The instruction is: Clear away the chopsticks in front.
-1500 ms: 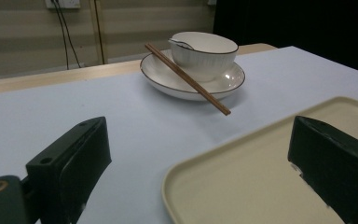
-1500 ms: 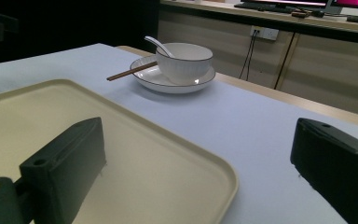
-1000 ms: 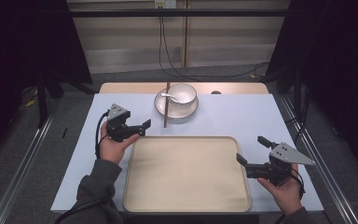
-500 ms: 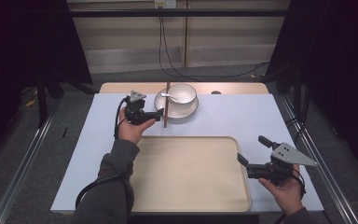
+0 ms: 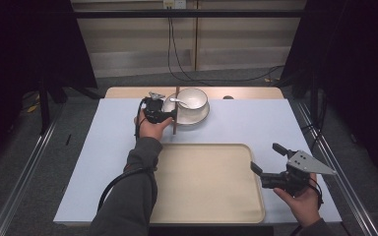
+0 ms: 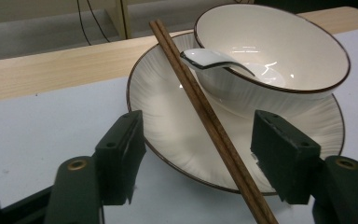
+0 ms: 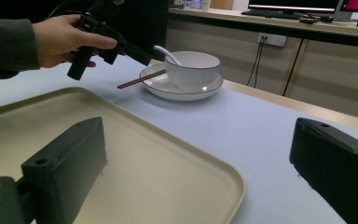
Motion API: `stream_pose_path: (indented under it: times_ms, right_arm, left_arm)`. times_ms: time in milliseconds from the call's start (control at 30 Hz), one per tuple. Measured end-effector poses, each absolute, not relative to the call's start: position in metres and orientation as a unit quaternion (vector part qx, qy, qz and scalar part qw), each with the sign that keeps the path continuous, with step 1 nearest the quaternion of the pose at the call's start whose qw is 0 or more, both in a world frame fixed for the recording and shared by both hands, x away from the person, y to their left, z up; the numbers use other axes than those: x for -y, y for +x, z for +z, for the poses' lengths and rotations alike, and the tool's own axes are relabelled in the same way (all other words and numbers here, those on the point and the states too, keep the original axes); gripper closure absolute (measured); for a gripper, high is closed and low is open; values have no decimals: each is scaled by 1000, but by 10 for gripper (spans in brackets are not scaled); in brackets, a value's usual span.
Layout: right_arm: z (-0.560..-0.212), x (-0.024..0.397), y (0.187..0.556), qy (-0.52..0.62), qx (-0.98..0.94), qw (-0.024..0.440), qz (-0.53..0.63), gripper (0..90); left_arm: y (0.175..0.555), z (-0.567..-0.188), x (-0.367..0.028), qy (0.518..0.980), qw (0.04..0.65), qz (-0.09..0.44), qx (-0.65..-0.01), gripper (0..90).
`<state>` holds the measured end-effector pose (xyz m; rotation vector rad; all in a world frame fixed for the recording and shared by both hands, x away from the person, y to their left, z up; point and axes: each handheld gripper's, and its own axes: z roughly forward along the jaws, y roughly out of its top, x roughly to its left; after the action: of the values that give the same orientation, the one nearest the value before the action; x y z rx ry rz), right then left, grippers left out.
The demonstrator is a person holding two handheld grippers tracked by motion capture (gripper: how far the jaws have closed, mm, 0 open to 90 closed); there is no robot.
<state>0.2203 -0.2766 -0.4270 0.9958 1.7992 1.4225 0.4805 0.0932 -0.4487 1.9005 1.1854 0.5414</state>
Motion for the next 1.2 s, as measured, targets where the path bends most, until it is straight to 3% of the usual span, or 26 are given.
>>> stream_pose_path:
  times_ms: [400, 567, 800, 1200]
  right_arm:
    - [-428, 277, 221, 375, -689, 309, 537, 37]
    - [-428, 276, 222, 375, -689, 308, 539, 38]
    - [-428, 276, 222, 375, -688, 306, 540, 38]
    - [-428, 276, 223, 377, -690, 305, 537, 37]
  left_arm:
    - [494, -458, -90, 735, 414, 170, -510, 543]
    - [496, -459, -86, 731, 413, 159, -518, 561]
    - [498, -457, -79, 731, 390, 165, -535, 670]
    - [502, -462, -77, 715, 382, 169, -561, 745]
